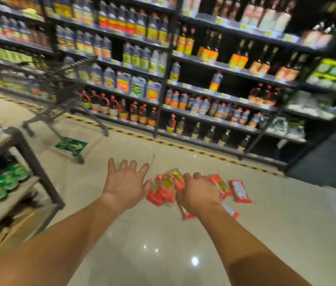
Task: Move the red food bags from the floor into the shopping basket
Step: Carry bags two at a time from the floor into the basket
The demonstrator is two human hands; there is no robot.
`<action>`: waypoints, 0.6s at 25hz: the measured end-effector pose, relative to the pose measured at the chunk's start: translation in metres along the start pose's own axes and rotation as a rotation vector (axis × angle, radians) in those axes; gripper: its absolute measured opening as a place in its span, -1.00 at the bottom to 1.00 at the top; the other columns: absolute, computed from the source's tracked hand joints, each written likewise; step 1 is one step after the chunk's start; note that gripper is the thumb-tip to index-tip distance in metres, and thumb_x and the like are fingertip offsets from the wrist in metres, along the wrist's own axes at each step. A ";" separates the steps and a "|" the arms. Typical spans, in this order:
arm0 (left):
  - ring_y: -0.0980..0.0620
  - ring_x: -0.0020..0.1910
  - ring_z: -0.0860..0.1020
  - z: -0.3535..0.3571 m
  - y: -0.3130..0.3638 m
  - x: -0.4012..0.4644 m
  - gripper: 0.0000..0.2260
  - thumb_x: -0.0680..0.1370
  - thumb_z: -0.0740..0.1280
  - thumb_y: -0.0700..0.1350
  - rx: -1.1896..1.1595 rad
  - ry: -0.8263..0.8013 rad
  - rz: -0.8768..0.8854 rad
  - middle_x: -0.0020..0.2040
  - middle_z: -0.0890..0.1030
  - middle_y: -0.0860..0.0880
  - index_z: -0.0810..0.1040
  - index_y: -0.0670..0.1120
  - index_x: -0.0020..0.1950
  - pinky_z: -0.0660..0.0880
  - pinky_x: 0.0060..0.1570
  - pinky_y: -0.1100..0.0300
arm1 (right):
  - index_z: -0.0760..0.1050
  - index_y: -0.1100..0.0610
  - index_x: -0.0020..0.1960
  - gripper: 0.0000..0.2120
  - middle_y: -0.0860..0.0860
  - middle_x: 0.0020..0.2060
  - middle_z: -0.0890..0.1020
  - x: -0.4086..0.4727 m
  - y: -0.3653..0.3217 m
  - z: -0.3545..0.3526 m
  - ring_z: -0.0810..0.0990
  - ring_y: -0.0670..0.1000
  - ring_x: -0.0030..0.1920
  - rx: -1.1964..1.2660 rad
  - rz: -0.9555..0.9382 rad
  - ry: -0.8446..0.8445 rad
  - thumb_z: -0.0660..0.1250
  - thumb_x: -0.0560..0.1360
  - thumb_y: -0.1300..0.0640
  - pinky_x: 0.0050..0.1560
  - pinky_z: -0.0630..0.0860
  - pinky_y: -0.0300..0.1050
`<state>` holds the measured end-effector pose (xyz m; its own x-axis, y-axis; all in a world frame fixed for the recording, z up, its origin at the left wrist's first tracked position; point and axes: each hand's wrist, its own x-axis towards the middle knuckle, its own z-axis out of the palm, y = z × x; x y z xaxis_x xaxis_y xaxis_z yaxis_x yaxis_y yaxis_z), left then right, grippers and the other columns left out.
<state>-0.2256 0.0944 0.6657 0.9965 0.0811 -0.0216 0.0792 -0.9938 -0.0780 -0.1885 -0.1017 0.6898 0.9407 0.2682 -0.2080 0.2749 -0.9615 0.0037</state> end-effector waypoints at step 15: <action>-0.20 0.37 0.37 0.133 0.112 0.282 -0.39 0.56 -0.20 0.26 -0.039 -0.209 -0.010 0.44 0.40 -0.15 0.23 0.08 0.53 0.29 0.31 -0.20 | 0.34 0.06 0.44 -0.54 0.12 0.35 0.46 0.305 0.159 0.106 0.45 0.16 0.33 -0.035 -0.078 -0.227 0.19 0.60 -0.08 0.17 0.43 0.06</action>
<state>0.0601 0.0160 0.5185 0.9686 0.1009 -0.2274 0.0942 -0.9947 -0.0403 0.1211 -0.1792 0.5229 0.8485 0.3171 -0.4236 0.3553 -0.9347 0.0121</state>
